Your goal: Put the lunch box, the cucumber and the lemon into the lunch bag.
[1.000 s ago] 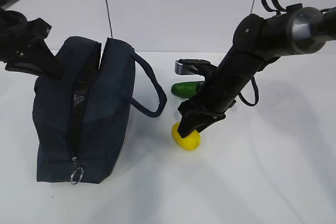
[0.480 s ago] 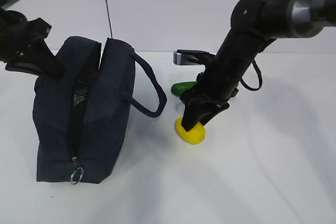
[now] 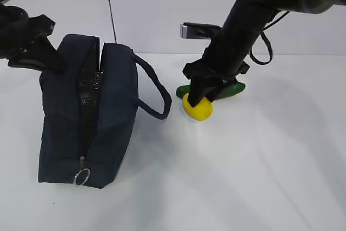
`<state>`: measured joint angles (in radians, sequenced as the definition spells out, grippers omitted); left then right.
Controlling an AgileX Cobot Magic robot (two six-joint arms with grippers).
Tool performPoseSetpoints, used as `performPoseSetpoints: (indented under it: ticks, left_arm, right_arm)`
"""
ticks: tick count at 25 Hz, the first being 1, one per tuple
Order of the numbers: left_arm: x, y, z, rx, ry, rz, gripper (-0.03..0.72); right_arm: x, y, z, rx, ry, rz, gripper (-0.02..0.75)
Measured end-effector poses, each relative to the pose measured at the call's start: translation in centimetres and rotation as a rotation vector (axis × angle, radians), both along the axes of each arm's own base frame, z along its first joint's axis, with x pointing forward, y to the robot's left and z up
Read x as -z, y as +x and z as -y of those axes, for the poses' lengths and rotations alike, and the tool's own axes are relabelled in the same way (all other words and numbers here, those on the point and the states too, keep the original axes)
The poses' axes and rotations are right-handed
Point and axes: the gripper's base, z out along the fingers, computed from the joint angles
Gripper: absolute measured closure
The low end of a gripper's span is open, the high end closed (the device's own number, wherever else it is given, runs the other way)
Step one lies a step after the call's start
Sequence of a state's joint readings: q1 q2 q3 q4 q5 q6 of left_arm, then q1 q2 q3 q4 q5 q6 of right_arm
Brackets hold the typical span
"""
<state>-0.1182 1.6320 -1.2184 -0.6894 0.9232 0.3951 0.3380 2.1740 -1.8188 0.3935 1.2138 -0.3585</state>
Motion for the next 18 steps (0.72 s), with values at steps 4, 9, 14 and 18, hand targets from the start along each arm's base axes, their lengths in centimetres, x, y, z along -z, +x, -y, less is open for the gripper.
performPoseSetpoints:
  ticks: [4,9,14,18]
  left_arm:
    - [0.0,0.2,0.0,-0.011,0.002,0.014,0.680]
    - [-0.1,0.3,-0.1,-0.019,0.001,0.024,0.680]
    - [-0.1,0.4,-0.1,-0.027,0.003,0.034,0.680]
    - [-0.1,0.4,-0.1,-0.028,0.001,0.035,0.680]
  right_arm:
    - [-1.8,0.9,-0.3,0.028,0.023,0.052,0.379]
    - [-3.8,1.4,-0.8,0.076,0.083,0.086,0.379]
    - [-6.5,1.2,-1.5,0.092,0.193,0.107,0.379]
    - [-8.5,0.5,-2.6,0.112,0.371,0.061,0.380]
